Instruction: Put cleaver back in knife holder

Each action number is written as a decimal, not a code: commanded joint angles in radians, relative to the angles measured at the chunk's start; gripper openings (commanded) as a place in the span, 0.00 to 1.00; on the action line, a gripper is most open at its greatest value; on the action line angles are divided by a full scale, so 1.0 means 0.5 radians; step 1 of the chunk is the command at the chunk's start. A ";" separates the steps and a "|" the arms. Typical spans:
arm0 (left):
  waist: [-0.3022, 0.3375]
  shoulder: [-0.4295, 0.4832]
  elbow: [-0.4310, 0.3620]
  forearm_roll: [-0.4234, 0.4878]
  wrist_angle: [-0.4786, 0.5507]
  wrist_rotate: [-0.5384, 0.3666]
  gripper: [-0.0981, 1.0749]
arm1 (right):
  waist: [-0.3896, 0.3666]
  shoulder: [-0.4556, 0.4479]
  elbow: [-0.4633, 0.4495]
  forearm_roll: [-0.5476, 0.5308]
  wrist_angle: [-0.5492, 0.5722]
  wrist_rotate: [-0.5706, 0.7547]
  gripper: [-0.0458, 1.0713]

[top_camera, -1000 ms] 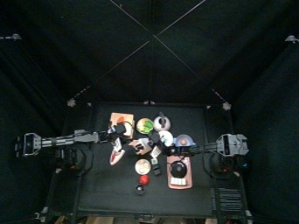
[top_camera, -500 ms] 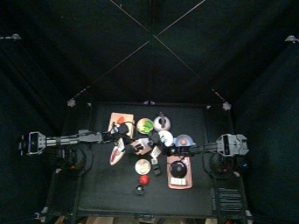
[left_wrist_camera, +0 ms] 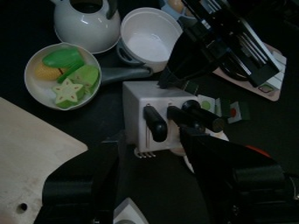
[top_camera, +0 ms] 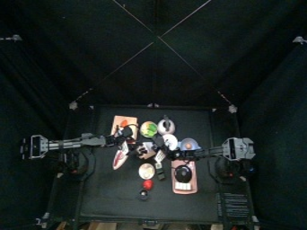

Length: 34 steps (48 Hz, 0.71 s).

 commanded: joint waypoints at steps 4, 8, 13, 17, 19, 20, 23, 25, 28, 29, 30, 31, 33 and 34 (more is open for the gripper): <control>0.006 -0.021 -0.040 0.003 -0.018 0.003 0.82 | -0.003 -0.040 -0.052 -0.006 0.000 -0.003 0.37; 0.006 -0.040 -0.034 0.006 -0.018 0.003 0.82 | 0.000 -0.055 -0.046 -0.003 0.000 -0.003 0.37; 0.006 -0.074 -0.018 0.018 -0.012 0.003 0.82 | 0.000 -0.077 -0.043 0.003 0.003 -0.003 0.37; 0.006 -0.129 -0.003 0.031 -0.006 0.003 0.82 | 0.003 -0.098 -0.040 0.003 0.012 -0.003 0.37; 0.003 -0.156 0.006 0.037 -0.003 0.003 0.82 | 0.006 -0.107 -0.037 0.003 0.015 -0.003 0.37; 0.003 -0.172 0.012 0.037 -0.006 0.003 0.82 | 0.006 -0.114 -0.037 0.003 0.018 -0.003 0.37; 0.000 -0.224 0.031 0.037 -0.006 0.003 0.82 | 0.006 -0.144 -0.034 0.003 0.021 -0.003 0.37; -0.003 -0.255 0.046 0.037 -0.012 0.003 0.82 | 0.006 -0.163 -0.031 0.003 0.025 -0.003 0.37; -0.003 -0.291 0.067 0.037 -0.015 0.003 0.82 | 0.006 -0.190 -0.028 0.003 0.028 -0.003 0.37; -0.006 -0.304 0.071 0.037 -0.015 0.000 0.82 | 0.006 -0.196 -0.025 0.003 0.028 -0.003 0.37; -0.006 -0.313 0.077 0.037 -0.018 0.000 0.82 | 0.009 -0.206 -0.025 0.003 0.028 -0.003 0.37; -0.006 -0.322 0.083 0.037 -0.015 0.000 0.82 | 0.012 -0.212 -0.021 0.003 0.028 -0.003 0.37; -0.009 -0.344 0.098 0.034 -0.018 0.000 0.82 | 0.012 -0.227 -0.015 0.003 0.028 -0.003 0.37; -0.009 -0.362 0.107 0.037 -0.018 0.000 0.82 | 0.012 -0.242 -0.009 0.006 0.028 -0.006 0.37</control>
